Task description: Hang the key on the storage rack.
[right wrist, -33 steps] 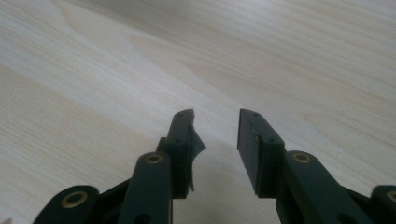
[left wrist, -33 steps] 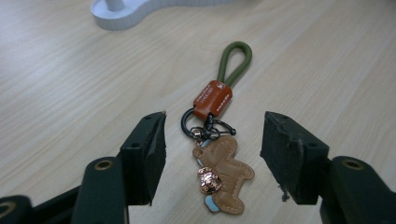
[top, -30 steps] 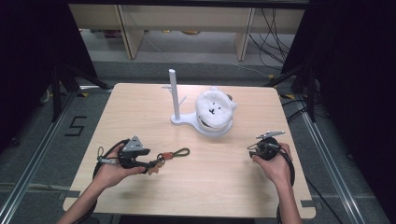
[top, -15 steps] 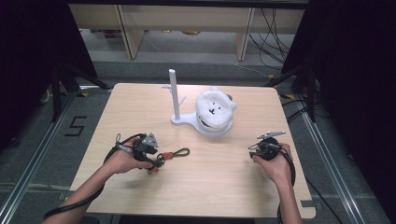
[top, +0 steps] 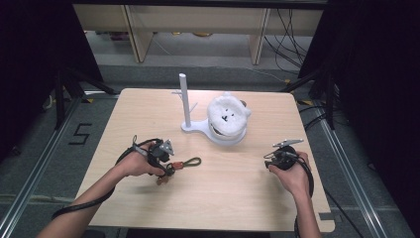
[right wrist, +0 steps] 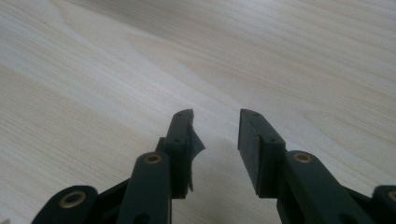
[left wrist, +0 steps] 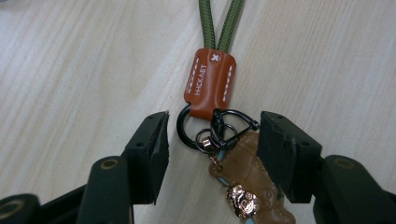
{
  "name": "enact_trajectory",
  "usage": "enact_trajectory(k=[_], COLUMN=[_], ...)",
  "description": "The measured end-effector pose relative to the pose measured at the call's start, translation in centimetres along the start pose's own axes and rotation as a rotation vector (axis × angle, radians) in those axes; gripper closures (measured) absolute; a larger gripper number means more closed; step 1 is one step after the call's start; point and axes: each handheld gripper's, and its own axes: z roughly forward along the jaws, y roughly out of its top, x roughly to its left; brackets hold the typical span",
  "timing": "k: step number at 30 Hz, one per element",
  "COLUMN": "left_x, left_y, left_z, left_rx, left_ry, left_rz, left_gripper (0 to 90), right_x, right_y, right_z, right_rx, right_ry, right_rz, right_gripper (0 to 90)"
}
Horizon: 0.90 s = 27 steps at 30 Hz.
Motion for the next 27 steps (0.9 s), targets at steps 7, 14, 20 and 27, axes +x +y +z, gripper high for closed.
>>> enact_trajectory(k=[7,14,20,27], left_x=[0.4,0.3,0.2,0.4], left_y=[0.7,1.4,1.8,2.1], left_z=[0.3,0.5,0.8,0.9], left_rx=[0.023,0.044,0.065,0.101], left_ry=[-0.004,-0.019,-0.029,-0.044], left_rz=[0.005,0.026,0.029,0.058], left_gripper=[45.3,46.7,48.4,48.4], right_x=[0.1,0.0,0.2,0.2], right_y=[0.0,0.0,0.0,0.0], right_z=[0.0,-0.1,0.0,0.1], right_rx=[-0.001,-0.007,0.006,-0.001], right_ry=[0.005,0.006,0.011,0.015], right_rz=[0.001,-0.001,0.006,0.008], right_gripper=[66.2,66.1,66.2,66.1])
